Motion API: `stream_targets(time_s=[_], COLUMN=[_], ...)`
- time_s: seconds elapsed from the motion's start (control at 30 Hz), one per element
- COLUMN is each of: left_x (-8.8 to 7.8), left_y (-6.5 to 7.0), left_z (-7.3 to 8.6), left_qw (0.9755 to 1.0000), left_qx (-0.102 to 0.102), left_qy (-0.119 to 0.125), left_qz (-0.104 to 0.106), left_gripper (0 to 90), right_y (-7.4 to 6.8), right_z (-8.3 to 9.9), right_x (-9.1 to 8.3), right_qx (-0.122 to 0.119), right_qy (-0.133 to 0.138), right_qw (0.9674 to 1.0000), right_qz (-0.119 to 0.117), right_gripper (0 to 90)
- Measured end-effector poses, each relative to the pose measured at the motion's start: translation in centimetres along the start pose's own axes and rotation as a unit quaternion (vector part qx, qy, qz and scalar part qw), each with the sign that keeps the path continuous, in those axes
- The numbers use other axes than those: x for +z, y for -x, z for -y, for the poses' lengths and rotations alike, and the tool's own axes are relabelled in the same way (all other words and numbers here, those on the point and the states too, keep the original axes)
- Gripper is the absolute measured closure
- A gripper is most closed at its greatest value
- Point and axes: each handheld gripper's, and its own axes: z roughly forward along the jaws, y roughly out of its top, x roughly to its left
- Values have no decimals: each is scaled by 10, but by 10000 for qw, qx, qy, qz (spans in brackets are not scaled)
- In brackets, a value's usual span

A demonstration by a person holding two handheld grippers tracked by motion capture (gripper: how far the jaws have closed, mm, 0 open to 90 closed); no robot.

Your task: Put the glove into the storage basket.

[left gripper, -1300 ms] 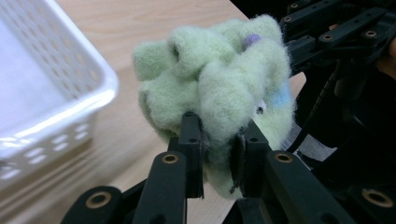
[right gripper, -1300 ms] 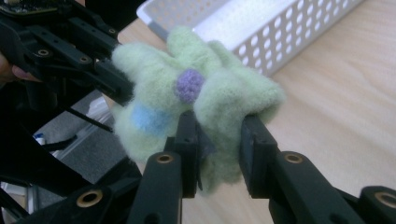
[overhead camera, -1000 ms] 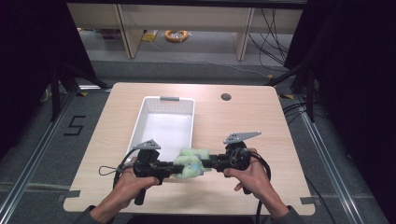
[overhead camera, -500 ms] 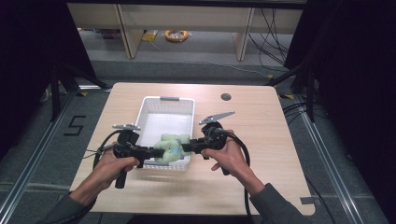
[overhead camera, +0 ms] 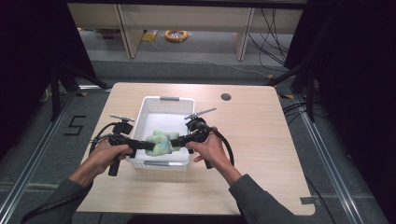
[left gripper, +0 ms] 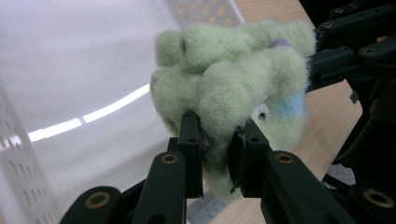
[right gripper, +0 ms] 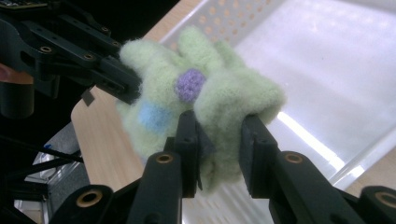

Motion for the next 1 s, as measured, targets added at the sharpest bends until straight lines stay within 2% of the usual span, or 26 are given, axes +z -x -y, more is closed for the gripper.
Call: stream_targets(time_s=[0.07, 0.1, 0.17, 0.27, 0.3, 0.37, 0.53, 0.63, 0.7, 0.73, 0.77, 0.87, 0.9, 0.93, 0.97, 1.0], left_x=[3, 8, 12, 16, 18, 19, 21, 23, 24, 25, 25, 26, 25, 26, 26, 28], left_y=[-1, -4, -8, -12, -13, -13, -14, -13, -14, -13, -14, -14, -14, -14, -14, -13], left_z=[-1, -2, -2, -1, 0, 1, 2, 4, 4, 5, 4, 4, 4, 4, 4, 4], left_qw=[9999, 9998, 9998, 9995, 9995, 9992, 9988, 9978, 9965, 9967, 9959, 9955, 9947, 9943, 9934, 9943], left_qx=[-69, -68, -48, -71, -134, -10, 52, 91, 238, 186, 255, 259, 319, 347, 388, 321], left_qy=[35, -21, -89, -121, -111, -187, -241, -286, -457, -427, -490, -492, -550, -562, -601, -512], left_qz=[-66, -199, -194, -291, -268, -357, -432, -592, -660, -658, -721, -772, -809, -838, -894, -880], left_gripper=[755, 755, 754, 753, 752, 753, 751, 747, 746, 746, 743, 738, 737, 736, 732, 730], right_y=[2, 5, 8, 11, 12, 12, 13, 13, 13, 12, 12, 11, 9, 10, 8, 7], right_z=[1, 1, 2, 3, 3, 4, 5, 6, 6, 6, 6, 6, 5, 6, 6, 6], right_x=[3, 9, 14, 19, 21, 23, 29, 35, 37, 38, 39, 41, 41, 42, 42, 43], right_qx=[11, 91, 67, 119, 170, 195, 283, 226, 215, 209, 182, 110, 203, 58, 96, 105], right_qy=[-17, -87, -98, -138, -165, -230, -352, -434, -505, -534, -560, -563, -648, -612, -656, -690], right_qw=[10000, 9999, 9998, 9997, 9996, 9994, 9987, 9983, 9978, 9976, 9975, 9975, 9964, 9969, 9964, 9961], right_qz=[39, 84, 128, 160, 161, 190, 246, 322, 367, 399, 387, 425, 507, 495, 532, 533], right_gripper=[720, 720, 720, 719, 719, 718, 717, 715, 714, 713, 712, 709, 707, 704, 702, 699])
